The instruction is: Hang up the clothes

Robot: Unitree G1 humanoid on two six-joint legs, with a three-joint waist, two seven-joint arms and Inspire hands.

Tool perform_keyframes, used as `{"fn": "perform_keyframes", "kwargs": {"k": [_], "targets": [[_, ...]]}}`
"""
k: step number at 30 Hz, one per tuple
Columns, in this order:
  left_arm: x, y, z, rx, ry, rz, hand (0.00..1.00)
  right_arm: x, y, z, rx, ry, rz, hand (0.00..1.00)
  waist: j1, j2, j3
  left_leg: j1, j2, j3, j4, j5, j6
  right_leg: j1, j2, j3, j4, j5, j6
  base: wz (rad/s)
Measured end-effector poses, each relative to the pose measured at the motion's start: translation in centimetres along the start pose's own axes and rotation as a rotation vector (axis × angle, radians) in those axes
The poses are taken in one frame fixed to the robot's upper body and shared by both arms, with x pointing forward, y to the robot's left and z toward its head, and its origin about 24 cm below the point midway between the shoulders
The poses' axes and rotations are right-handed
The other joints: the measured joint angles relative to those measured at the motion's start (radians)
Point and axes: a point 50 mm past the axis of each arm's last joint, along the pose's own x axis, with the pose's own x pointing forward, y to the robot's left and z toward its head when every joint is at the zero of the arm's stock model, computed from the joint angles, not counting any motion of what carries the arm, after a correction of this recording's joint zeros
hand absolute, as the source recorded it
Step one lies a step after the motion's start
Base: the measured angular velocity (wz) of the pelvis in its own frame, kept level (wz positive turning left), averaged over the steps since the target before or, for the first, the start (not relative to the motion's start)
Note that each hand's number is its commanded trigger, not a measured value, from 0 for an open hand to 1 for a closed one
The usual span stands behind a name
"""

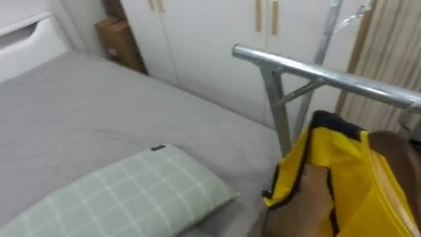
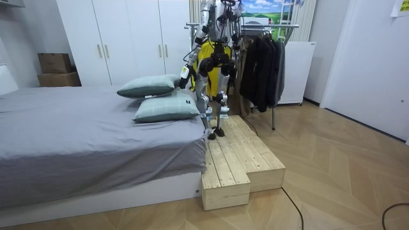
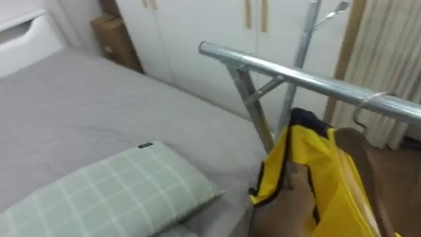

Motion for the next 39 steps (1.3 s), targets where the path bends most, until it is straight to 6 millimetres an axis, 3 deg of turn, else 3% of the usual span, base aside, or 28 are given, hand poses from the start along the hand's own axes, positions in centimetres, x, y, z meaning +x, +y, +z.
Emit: {"fn": "perform_keyframes", "kwargs": {"k": [1,2,3,4,5,6,7,8,9,10,11,12,14,17,18,19,20,22,24,26,27,28,32,35,39], "targets": [[0.0,-0.1,-0.1,0.011,0.007,-0.004,0.0,0.0,-0.1,0.0,-0.007,0.0,-0.002,0.0,0.009,0.001,-0.0013,0.023,-0.004,0.015,-0.034,-0.014,-0.02,-0.011,-0.006,-0.037,0.01,-0.005,0.009,1.22],[0.0,-0.2,-0.1,0.021,0.01,-0.009,0.0,0.0,-0.2,0.0,-0.015,0.002,-0.004,0.0,0.014,0.0,-0.0015,0.036,-0.007,0.02,-0.056,-0.025,-0.025,-0.015,-0.008,-0.055,0.014,-0.013,0.024,0.97],[0.0,-0.3,-0.2,0.027,0.012,-0.014,0.0,0.0,-0.3,0.0,-0.027,0.002,-0.004,0.0,0.023,-0.001,-0.0043,0.058,-0.023,0.036,-0.119,-0.05,-0.019,-0.029,-0.015,-0.089,0.033,-0.02,0.037,0.78],[0.0,-0.3,-0.3,0.034,0.018,-0.014,0.0,0.0,-0.3,0.2,-0.039,0.0,0.0,0.0,0.03,-0.002,-0.0131,0.073,-0.042,0.054,-0.193,-0.072,-0.004,-0.046,-0.024,-0.113,0.055,-0.025,0.046,0.7],[0.0,-0.2,-0.4,0.039,0.019,-0.013,0.0,0.0,-0.2,0.3,-0.041,-0.002,0.004,0.0,0.033,-0.006,-0.0147,0.078,-0.048,0.067,-0.223,-0.083,0.005,-0.055,-0.027,-0.122,0.067,-0.025,0.056,0.4],[-0.1,0.0,-0.5,0.023,0.022,-0.001,0.0,0.1,0.1,0.4,-0.04,-0.004,0.013,0.0,0.05,-0.021,-0.0177,0.083,-0.05,0.071,-0.268,-0.1,-0.032,-0.068,-0.035,-0.125,0.087,-0.019,0.087,0.15],[-0.1,0.1,-0.9,0.002,0.032,0.005,0.0,0.1,0.1,0.3,-0.031,0.0,0.019,0.0,0.062,-0.009,-0.0264,0.084,-0.04,0.065,-0.287,-0.101,-0.035,-0.072,-0.034,-0.114,0.097,0.015,0.126,0.19],[-0.2,0.1,-1.1,0.003,0.039,0.006,0.0,0.0,0.1,0.1,-0.024,0.007,0.019,0.0,0.063,-0.006,-0.0341,0.087,-0.036,0.065,-0.295,-0.101,-0.035,-0.069,-0.036,-0.108,0.097,0.027,0.122,0.6],[-0.2,0.4,-1.5,0.009,0.058,0.024,0.0,0.0,0.3,-0.5,-0.002,0.029,0.023,0.0,0.048,-0.021,-0.0402,0.114,-0.041,0.081,-0.312,-0.097,-0.042,-0.051,-0.055,-0.109,0.097,0.039,0.091,0.81],[-0.3,0.6,-1.9,0.004,0.074,0.037,0.0,-0.1,0.2,-1.0,0.021,0.05,0.021,0.0,0.054,-0.029,-0.0364,0.139,-0.047,0.103,-0.326,-0.086,-0.055,-0.037,-0.066,-0.11,0.092,0.04,0.082,0.72],[-0.3,0.4,-2.0,-0.002,0.077,0.037,0.0,-0.1,0.1,-1.1,0.027,0.053,0.019,0.0,0.062,-0.032,-0.0355,0.141,-0.054,0.106,-0.329,-0.084,-0.052,-0.036,-0.07,-0.108,0.09,0.041,0.083,0.2],[-0.3,-0.1,-2.1,-0.03,0.078,0.034,0.0,-0.1,-0.3,-0.9,0.017,0.049,0.009,0.0,0.094,-0.029,-0.0384,0.141,-0.06,0.125,-0.328,-0.08,-0.047,-0.032,-0.075,-0.102,0.082,0.047,0.08,-0.05],[-0.3,-0.7,-2.2,-0.055,0.083,0.035,0.0,-0.1,-0.5,-0.9,0.015,0.048,0.001,0.0,0.121,-0.017,-0.0367,0.138,-0.06,0.122,-0.327,-0.072,-0.037,-0.027,-0.075,-0.098,0.071,0.071,0.094,0.04],[-0.4,-0.7,-2.4,-0.057,0.091,0.038,0.0,-0.2,-0.6,-1.2,0.034,0.058,-0.005,0.0,0.108,-0.017,-0.035,0.124,-0.069,0.06,-0.327,-0.046,-0.015,-0.013,-0.077,-0.05,0.064,0.091,0.102,0.57],[-0.4,-0.6,-2.3,-0.059,0.088,0.04,0.0,-0.2,-0.3,-1.3,0.048,0.057,-0.001,0.0,0.089,-0.017,-0.0314,0.112,-0.075,0.022,-0.324,-0.028,-0.007,-0.007,-0.077,-0.028,0.059,0.094,0.106,0.94],[-0.3,-0.5,-2.2,-0.065,0.084,0.042,0.0,-0.2,0.0,-1.5,0.077,0.059,0.004,0.0,0.068,-0.018,-0.0314,0.102,-0.079,-0.017,-0.322,-0.025,-0.001,0.004,-0.076,-0.006,0.053,0.103,0.124,1.01],[-0.3,-0.5,-2.1,-0.065,0.083,0.041,0.0,-0.2,0.1,-1.6,0.091,0.062,0.006,0.0,0.059,-0.018,-0.0299,0.101,-0.082,-0.038,-0.324,-0.023,0.003,0.015,-0.069,0.026,0.043,0.108,0.134,1.12],[-0.2,-0.5,-1.7,-0.065,0.075,0.038,0.0,-0.4,0.5,-2.8,0.141,0.087,0.008,0.0,0.046,-0.025,-0.027,0.1,-0.106,-0.114,-0.327,-0.016,0.022,0.052,-0.049,0.133,0.007,0.103,0.153,1.04],[-0.3,-0.6,-2.1,-0.072,0.086,0.034,0.0,-0.5,0.4,-3.1,0.177,0.094,0.0,0.0,0.046,-0.023,-0.0269,0.101,-0.123,-0.15,-0.327,-0.014,0.032,0.07,-0.038,0.193,-0.006,0.094,0.168,0.68],[-0.5,-0.5,-2.9,-0.084,0.107,0.036,0.0,-0.5,0.5,-3.3,0.182,0.099,-0.001,0.0,0.042,-0.023,-0.0262,0.102,-0.138,-0.185,-0.327,-0.016,0.044,0.087,-0.038,0.229,-0.011,0.096,0.166,0.65],[-0.6,-0.5,-3.4,-0.082,0.126,0.035,0.0,-0.5,0.5,-3.5,0.186,0.103,0.0,0.0,0.033,-0.024,-0.025,0.101,-0.148,-0.216,-0.325,-0.018,0.052,0.1,-0.039,0.25,-0.012,0.103,0.155,0.68],[-0.7,-0.6,-3.8,-0.083,0.145,0.031,0.0,-0.5,0.6,-3.6,0.204,0.104,-0.003,0.0,0.028,-0.025,-0.0248,0.102,-0.159,-0.238,-0.327,-0.02,0.056,0.108,-0.044,0.245,-0.013,0.1,0.155,0.59],[-1.0,-0.4,-4.9,-0.079,0.188,0.036,0.0,-0.3,1.1,-2.7,0.204,0.083,-0.002,0.0,0.036,-0.029,-0.0191,0.102,-0.168,-0.25,-0.331,-0.026,0.067,0.117,-0.04,0.27,-0.034,0.102,0.161,0.15],[-1.0,-0.5,-5.0,-0.079,0.191,0.041,0.0,-0.3,1.6,-2.7,0.205,0.084,0.005,0.0,0.05,-0.039,-0.0091,0.102,-0.174,-0.263,-0.342,-0.027,0.069,0.12,-0.036,0.304,-0.05,0.108,0.171,0.08],[-1.1,-0.9,-5.2,-0.082,0.198,0.041,0.0,-0.2,1.8,-2.0,0.201,0.065,0.005,0.0,0.053,-0.037,-0.0079,0.103,-0.176,-0.266,-0.355,-0.027,0.069,0.116,-0.029,0.365,-0.055,0.109,0.175,0.01]]}}
